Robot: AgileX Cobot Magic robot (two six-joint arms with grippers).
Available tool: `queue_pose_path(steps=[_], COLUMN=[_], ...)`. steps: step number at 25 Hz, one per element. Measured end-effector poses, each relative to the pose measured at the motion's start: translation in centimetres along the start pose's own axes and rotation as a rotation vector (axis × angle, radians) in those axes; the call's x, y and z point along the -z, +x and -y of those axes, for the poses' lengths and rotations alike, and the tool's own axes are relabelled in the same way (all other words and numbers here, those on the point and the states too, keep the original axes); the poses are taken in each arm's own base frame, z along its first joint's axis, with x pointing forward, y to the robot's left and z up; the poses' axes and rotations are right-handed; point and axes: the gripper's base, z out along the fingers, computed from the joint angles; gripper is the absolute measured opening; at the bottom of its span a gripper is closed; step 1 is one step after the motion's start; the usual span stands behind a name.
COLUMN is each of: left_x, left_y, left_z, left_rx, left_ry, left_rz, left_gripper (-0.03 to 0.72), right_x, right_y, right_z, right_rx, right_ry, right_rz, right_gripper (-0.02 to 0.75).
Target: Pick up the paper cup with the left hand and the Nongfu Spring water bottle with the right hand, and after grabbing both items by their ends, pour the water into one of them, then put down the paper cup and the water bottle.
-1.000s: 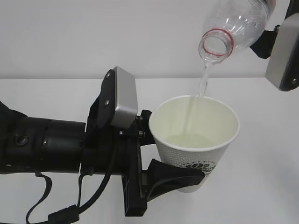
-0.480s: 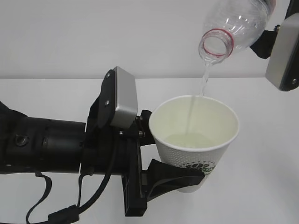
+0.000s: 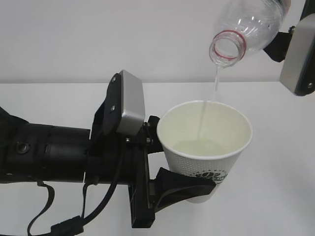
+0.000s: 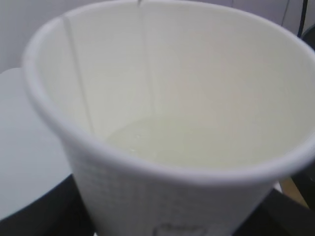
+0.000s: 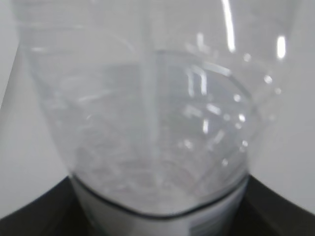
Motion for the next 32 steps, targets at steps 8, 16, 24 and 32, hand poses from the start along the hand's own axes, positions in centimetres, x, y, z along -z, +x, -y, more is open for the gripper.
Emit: queue_pose_path(steps=[8,16,24,32], left_x=[0.0,0.0,0.0,0.0], left_y=[0.0,0.0,0.0,0.01], left_z=[0.0,0.0,0.0,0.0], left_rx=[0.0,0.0,0.0,0.0], left_ry=[0.0,0.0,0.0,0.0], left_rz=[0.0,0.0,0.0,-0.001], left_gripper=[0.517,0.517,0.516,0.516], right_x=[0.0,0.0,0.0,0.0], right_y=[0.0,0.0,0.0,0.0], right_z=[0.0,0.0,0.0,0.0], right_rx=[0.004,0.008,0.021,0.023], right_ry=[0.0,0.0,0.0,0.0], right_rz=[0.0,0.0,0.0,0.0], right_gripper=[0.479,0.479,0.479,0.479])
